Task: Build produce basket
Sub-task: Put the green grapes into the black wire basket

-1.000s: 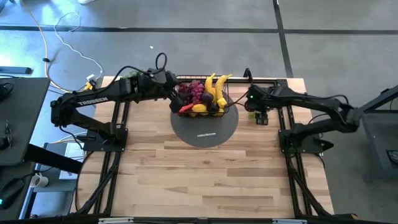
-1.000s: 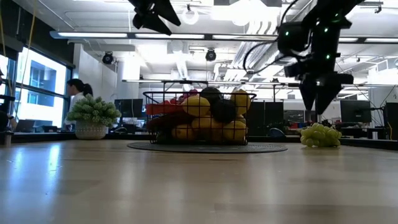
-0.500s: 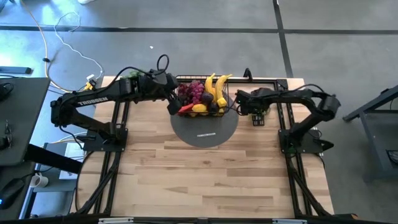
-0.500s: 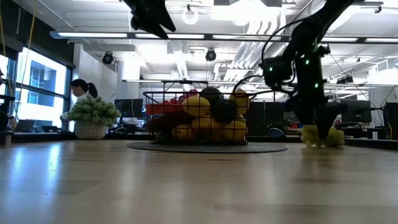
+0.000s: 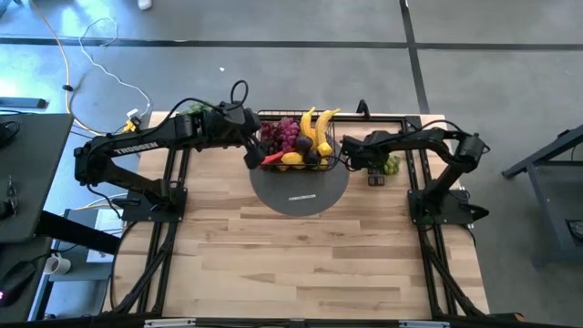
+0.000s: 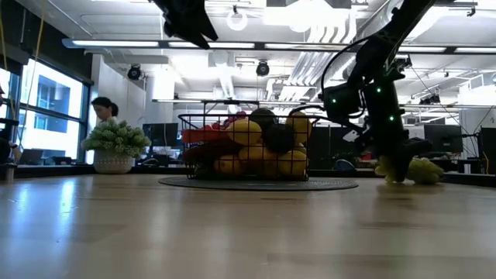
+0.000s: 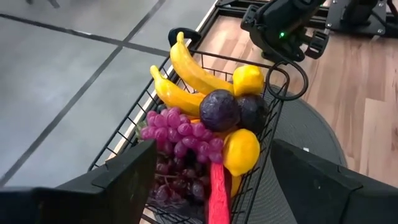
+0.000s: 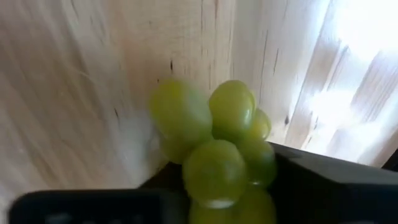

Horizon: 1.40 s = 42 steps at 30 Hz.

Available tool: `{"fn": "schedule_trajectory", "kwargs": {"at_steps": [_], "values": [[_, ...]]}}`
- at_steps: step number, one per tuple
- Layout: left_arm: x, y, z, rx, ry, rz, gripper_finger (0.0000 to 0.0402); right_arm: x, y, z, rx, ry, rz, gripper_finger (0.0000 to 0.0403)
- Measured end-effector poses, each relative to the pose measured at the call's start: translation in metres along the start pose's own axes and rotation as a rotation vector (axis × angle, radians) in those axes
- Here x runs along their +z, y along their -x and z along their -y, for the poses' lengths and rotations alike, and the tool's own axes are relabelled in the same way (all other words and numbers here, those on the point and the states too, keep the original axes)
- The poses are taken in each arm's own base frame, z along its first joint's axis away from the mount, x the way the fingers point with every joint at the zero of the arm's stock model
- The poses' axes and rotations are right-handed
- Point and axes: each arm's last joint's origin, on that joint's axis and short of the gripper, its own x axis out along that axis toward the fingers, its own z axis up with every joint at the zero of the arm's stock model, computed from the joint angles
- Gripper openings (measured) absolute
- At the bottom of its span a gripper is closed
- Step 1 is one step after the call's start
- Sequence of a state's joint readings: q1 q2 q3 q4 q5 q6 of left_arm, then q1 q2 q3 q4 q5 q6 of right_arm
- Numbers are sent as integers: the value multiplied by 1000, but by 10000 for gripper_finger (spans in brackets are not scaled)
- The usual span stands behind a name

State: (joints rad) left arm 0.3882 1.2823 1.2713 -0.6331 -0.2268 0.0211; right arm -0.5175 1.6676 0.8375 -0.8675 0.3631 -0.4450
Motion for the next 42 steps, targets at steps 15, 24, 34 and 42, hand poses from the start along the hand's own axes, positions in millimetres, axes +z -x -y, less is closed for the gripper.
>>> {"fn": "schedule_trajectory", "kwargs": {"at_steps": [15,24,34,42], "values": [[0,0,-2,47,-35,-2,303,-14,38,-2,118,-218,-22,31],[0,0,-3,65,-34,-3,303,-26,92,-5,116,-413,125,25],[0,0,-4,100,-33,-4,303,-36,159,1,116,-589,377,21],[0,0,-4,94,-33,-4,303,-32,201,11,113,-632,603,18]]}}
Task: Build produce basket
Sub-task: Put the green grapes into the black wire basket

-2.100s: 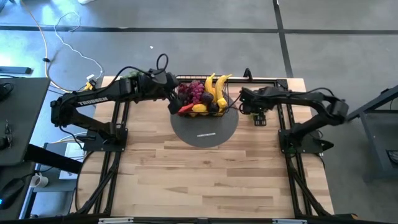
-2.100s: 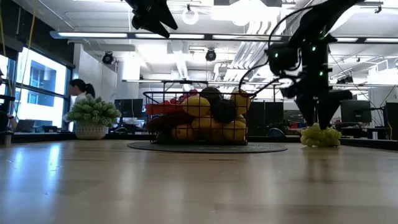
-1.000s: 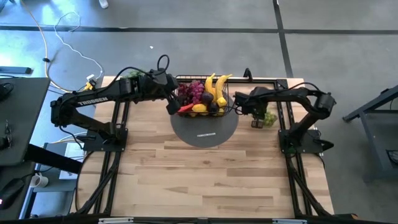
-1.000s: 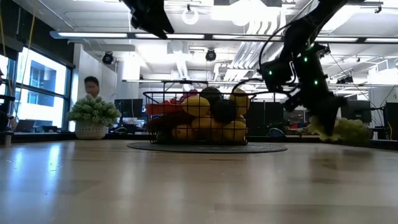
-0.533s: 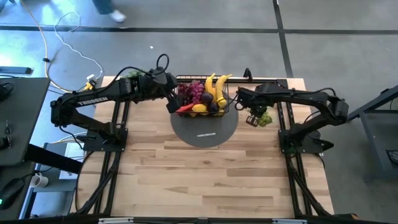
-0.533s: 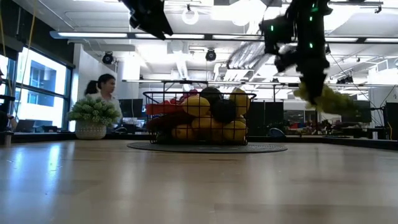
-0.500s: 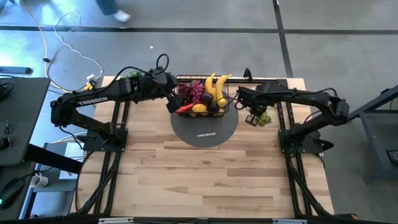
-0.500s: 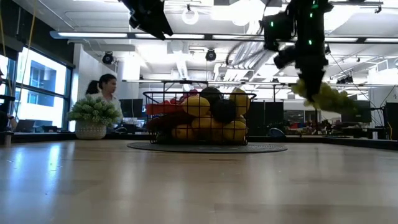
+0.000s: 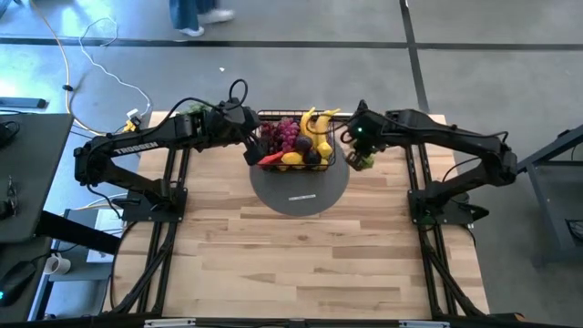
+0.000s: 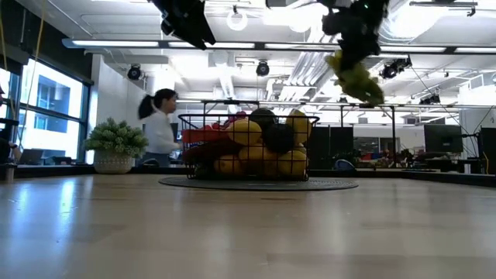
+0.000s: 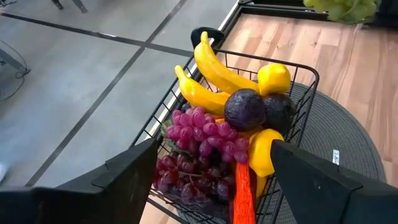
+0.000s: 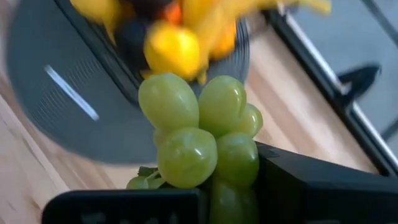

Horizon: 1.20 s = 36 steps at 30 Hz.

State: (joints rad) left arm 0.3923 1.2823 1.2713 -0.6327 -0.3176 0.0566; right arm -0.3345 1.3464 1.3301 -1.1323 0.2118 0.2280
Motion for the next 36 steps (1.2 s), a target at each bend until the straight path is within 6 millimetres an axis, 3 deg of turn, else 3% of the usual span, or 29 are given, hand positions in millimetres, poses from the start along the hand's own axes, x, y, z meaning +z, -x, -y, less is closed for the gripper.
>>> {"fn": "schedule_trajectory", "kwargs": {"at_steps": [13,20,36], "values": [[2,1,6,-210,-12,26,303,36,16,-9,189,37,347,16],[15,2,7,-268,118,153,303,53,25,-13,272,104,542,15],[37,9,6,-369,180,380,303,71,47,-29,413,167,830,14]]}}
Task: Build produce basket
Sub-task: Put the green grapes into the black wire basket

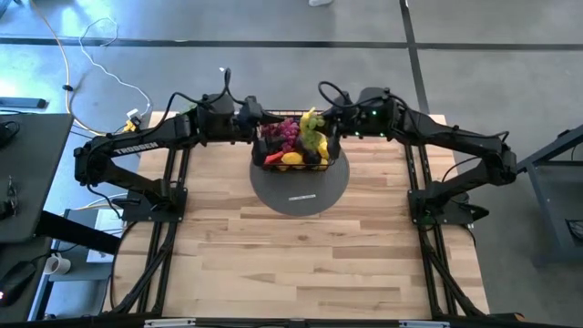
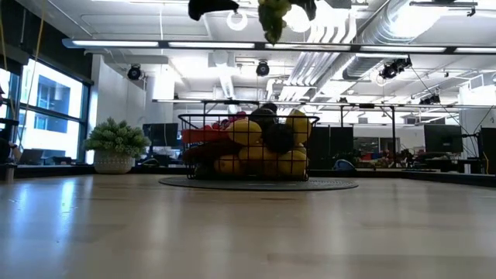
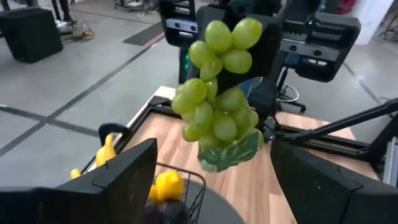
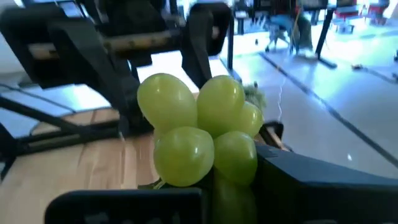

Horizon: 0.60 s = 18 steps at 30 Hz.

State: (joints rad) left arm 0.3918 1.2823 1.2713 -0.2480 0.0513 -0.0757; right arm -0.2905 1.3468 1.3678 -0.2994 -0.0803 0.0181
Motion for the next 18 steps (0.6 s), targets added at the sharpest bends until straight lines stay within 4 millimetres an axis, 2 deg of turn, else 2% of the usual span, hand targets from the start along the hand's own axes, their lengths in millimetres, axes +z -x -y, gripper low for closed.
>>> {"fn": "schedule_trajectory", "kwargs": {"at_steps": [8,13,18], "values": [[6,0,3,-68,-2,62,303,12,0,-12,94,22,130,14],[9,1,4,-106,21,86,303,14,0,-19,116,108,150,12],[9,0,4,-124,58,88,303,12,-10,-24,136,145,171,12]]}}
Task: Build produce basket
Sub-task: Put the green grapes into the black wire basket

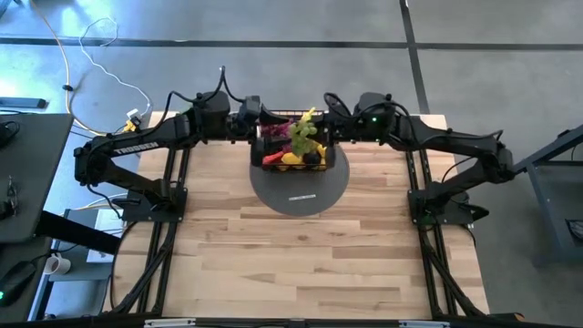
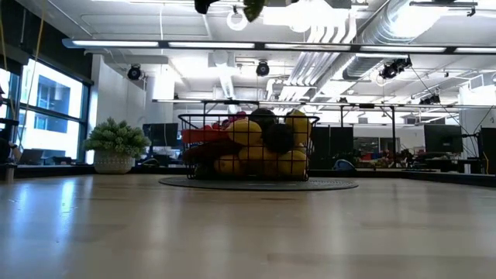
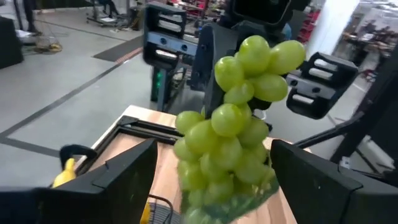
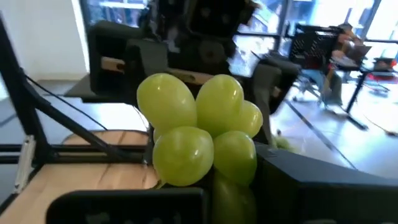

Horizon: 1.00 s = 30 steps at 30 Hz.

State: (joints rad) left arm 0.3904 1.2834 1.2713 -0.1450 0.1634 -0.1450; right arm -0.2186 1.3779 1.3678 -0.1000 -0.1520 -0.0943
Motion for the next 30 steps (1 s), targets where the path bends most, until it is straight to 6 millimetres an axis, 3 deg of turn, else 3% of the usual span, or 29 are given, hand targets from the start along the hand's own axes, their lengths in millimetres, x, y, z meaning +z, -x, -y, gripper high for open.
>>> {"fn": "schedule_trajectory", "kwargs": {"at_steps": [5,18,22,30], "values": [[-2,-2,1,-39,4,-22,303,-3,-14,-3,49,7,36,12],[-10,-14,1,-41,-12,-50,293,1,-17,-2,48,-60,103,12],[-13,-19,-1,-38,-23,-60,264,-3,-23,-4,54,-78,85,12],[-14,-21,-1,-37,-96,-60,160,-5,-26,-5,33,-80,84,12]]}}
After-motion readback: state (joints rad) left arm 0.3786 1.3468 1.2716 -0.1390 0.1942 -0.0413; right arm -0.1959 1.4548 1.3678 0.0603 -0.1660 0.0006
